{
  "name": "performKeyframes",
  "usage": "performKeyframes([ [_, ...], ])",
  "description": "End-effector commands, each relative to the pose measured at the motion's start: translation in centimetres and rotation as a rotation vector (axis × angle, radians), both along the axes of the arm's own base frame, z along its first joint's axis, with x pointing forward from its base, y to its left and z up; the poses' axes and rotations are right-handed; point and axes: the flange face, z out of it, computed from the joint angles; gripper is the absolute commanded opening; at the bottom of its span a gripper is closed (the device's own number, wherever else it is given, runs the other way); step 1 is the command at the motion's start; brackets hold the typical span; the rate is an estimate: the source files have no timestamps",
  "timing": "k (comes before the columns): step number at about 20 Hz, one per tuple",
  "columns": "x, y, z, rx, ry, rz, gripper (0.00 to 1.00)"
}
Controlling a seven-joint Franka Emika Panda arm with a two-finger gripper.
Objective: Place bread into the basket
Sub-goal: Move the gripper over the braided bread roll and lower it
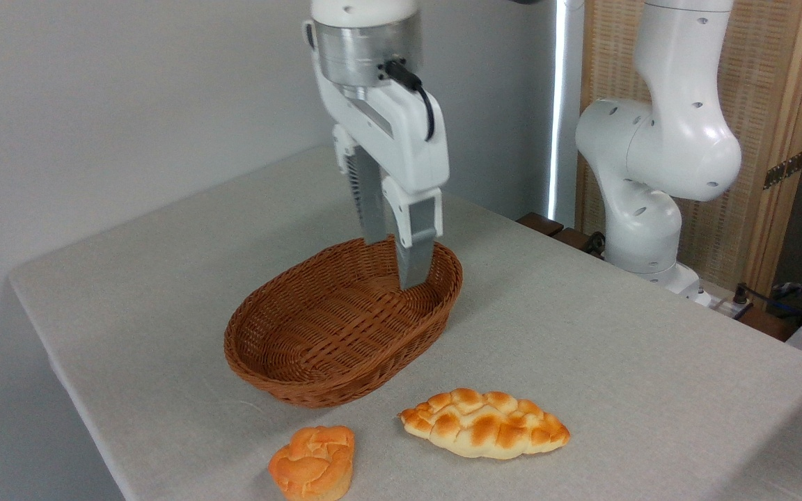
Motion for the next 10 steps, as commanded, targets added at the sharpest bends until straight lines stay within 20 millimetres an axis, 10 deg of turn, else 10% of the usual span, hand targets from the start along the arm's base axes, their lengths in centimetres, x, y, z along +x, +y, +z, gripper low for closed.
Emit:
performKeyframes([
  [1, -2.5, 3.1, -2.1, -0.028, -0.045, -0.166, 1.00],
  [10, -4.1, 4.3, -8.3, -0.055, -0.002, -0.192, 1.00],
])
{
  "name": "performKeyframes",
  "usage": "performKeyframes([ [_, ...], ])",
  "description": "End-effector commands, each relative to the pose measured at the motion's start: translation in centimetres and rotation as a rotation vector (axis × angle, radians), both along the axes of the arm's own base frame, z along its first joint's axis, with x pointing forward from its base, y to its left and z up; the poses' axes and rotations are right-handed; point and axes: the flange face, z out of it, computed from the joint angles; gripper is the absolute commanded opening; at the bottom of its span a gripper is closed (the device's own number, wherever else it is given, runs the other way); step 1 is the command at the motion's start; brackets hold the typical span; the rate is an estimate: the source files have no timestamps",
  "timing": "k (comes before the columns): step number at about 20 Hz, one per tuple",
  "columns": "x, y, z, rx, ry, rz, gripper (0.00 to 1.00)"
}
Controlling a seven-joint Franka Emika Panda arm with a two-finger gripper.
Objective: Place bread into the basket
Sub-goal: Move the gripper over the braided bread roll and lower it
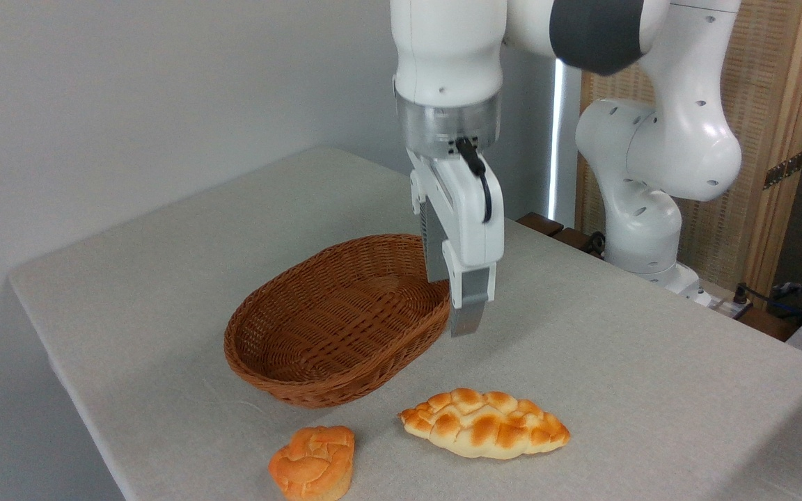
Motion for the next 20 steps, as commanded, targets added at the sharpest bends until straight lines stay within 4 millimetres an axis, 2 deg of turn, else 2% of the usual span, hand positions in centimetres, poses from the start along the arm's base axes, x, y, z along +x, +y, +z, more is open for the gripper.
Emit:
performKeyframes([
  [1, -1.1, -0.4, -2.9, -0.010, 0.004, -0.020, 1.00],
  [4, -0.9, -1.1, -4.6, 0.011, -0.033, -0.112, 1.00],
  [9, -0.9, -0.2, -6.1, 0.125, -0.065, -0.239, 1.00],
  [11, -1.1, 0.4, -7.2, 0.170, -0.070, -0.260, 1.00],
  [16, -0.8, -0.2, -8.2, 0.226, -0.088, -0.311, 1.00],
  [20, -0.7, 1.1, -9.1, 0.255, -0.126, -0.354, 1.00],
])
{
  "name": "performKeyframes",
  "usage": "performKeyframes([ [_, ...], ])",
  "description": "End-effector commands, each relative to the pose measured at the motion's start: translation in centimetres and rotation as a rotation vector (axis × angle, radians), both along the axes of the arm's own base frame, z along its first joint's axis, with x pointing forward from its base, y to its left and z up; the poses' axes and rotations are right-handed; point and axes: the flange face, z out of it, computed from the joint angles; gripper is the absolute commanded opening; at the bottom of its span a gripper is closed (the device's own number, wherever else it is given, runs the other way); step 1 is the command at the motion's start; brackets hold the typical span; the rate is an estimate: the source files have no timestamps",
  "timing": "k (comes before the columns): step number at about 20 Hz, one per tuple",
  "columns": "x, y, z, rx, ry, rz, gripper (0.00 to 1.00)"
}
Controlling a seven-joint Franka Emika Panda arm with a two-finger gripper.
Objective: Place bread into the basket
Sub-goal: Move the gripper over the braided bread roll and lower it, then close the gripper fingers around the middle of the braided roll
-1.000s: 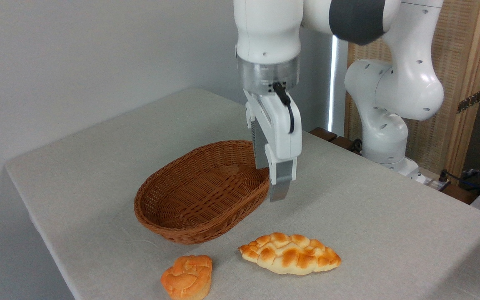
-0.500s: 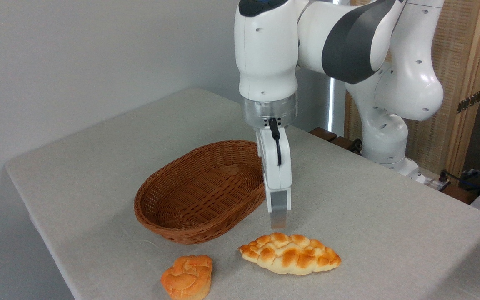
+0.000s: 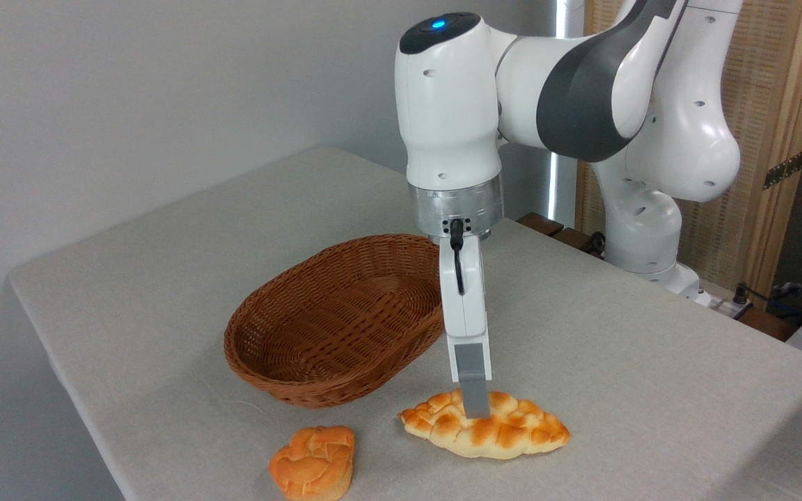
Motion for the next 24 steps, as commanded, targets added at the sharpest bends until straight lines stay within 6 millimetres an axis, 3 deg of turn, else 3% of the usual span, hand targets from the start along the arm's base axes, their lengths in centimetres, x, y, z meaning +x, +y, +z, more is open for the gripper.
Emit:
performKeyframes([
  [1, -0.3, 1.1, -0.7, 0.018, -0.026, -0.073, 1.00],
  [18, 1.2, 0.5, -3.0, 0.033, -0.037, -0.126, 1.00],
  [24, 0.8, 0.9, -4.2, 0.027, -0.018, -0.119, 0.99],
])
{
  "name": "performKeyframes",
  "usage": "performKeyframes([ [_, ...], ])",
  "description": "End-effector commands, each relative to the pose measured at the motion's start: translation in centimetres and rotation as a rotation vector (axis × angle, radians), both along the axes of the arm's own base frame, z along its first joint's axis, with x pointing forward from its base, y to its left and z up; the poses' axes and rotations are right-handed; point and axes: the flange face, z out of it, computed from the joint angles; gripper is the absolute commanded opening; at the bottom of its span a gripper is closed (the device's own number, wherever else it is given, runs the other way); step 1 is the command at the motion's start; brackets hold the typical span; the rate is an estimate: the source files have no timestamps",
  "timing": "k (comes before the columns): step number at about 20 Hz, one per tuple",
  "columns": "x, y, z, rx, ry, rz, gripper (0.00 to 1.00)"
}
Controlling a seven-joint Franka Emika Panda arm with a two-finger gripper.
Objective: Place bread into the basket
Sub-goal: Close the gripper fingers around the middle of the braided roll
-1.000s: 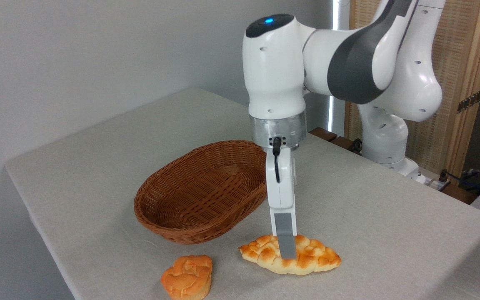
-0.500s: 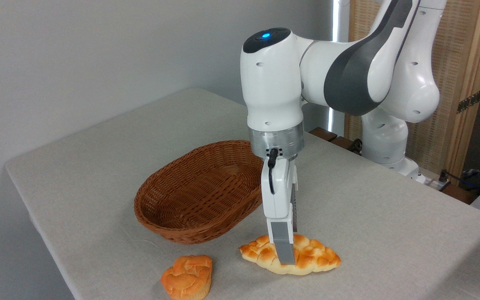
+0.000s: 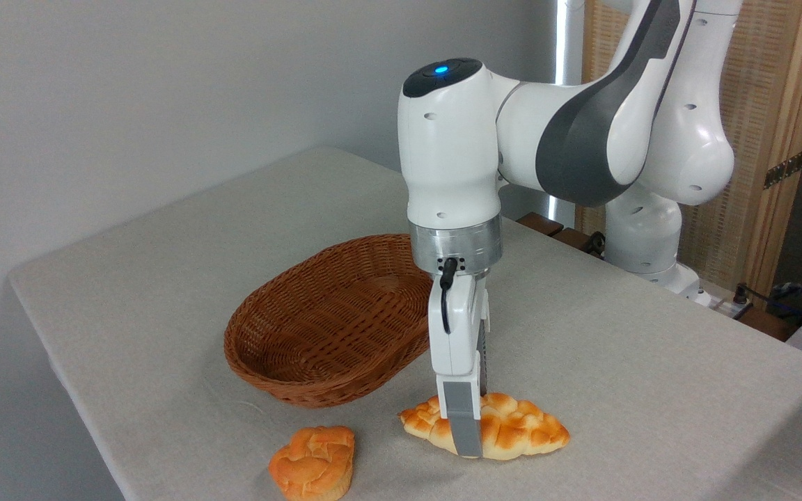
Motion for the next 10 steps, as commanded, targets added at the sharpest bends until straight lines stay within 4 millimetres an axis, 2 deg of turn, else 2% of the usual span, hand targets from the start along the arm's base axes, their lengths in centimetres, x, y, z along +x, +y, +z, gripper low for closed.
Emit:
performKeyframes([
  [1, -0.60, -0.09, -1.39, 0.004, 0.009, -0.027, 0.98],
  [2, -0.81, -0.25, -1.86, 0.003, 0.019, -0.028, 0.93],
  [3, -0.92, -0.59, -2.08, -0.001, 0.023, -0.033, 0.79],
  [5, -0.91, -0.75, -2.10, -0.009, 0.024, -0.027, 0.59],
  [7, -0.91, -0.76, -2.10, -0.009, 0.024, -0.027, 0.47],
  [9, -0.91, -0.76, -2.10, -0.009, 0.024, -0.027, 0.27],
  [10, -0.91, -0.76, -2.10, -0.009, 0.024, -0.027, 0.25],
])
